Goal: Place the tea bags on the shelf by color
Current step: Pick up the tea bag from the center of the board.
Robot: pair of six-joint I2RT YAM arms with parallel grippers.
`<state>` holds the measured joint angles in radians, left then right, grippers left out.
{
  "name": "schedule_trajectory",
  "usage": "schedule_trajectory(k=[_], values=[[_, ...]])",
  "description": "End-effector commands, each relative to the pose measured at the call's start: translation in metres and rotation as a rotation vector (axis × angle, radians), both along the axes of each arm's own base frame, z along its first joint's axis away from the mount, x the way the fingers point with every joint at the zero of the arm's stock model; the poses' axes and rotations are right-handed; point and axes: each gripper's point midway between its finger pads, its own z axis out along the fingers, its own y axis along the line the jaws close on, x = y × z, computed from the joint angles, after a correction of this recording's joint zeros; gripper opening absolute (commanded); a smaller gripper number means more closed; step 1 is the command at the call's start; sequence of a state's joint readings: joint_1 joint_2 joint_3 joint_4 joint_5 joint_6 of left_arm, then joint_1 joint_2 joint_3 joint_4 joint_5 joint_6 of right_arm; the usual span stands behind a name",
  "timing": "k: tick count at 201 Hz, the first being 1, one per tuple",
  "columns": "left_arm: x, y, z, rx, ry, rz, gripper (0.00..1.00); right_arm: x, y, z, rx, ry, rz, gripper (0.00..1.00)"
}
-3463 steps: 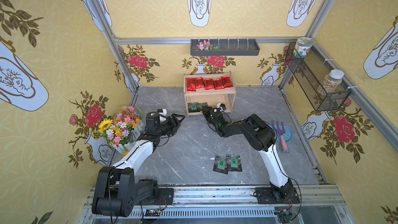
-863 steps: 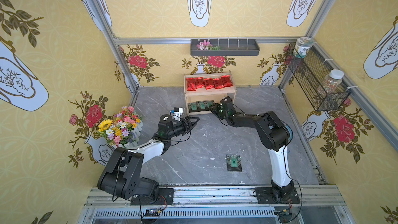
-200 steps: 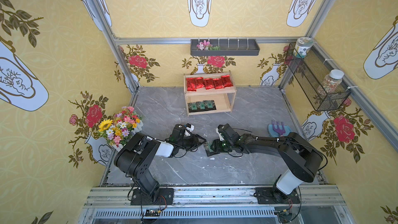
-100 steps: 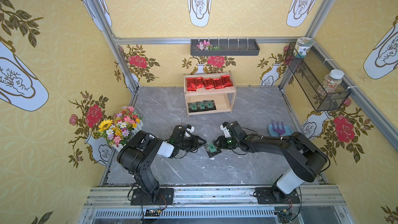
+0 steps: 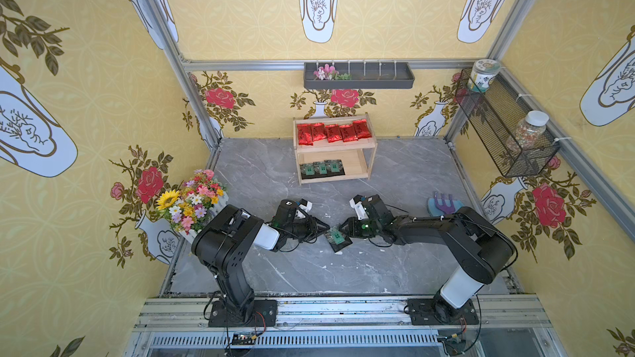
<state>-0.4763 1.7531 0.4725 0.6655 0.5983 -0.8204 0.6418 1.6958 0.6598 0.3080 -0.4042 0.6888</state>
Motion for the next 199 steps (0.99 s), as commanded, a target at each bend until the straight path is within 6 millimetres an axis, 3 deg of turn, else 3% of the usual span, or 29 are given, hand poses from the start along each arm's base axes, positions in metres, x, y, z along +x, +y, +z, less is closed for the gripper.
schedule_trajectory(k=[1, 77, 149, 199], values=[[0.000, -0.002, 0.000, -0.012, -0.005, -0.016, 0.27, -0.003, -0.002, -0.008, -0.009, 0.034, -0.013, 0.39], [0.000, -0.004, 0.003, -0.031, -0.012, -0.019, 0.03, -0.004, -0.001, -0.008, 0.010, 0.041, -0.022, 0.39], [0.010, -0.002, 0.020, -0.040, -0.069, 0.006, 0.00, 0.014, -0.007, 0.016, 0.011, -0.017, -0.051, 0.43], [0.026, -0.007, 0.037, -0.070, -0.097, 0.033, 0.00, 0.041, -0.007, 0.053, 0.063, -0.084, -0.076, 0.44]])
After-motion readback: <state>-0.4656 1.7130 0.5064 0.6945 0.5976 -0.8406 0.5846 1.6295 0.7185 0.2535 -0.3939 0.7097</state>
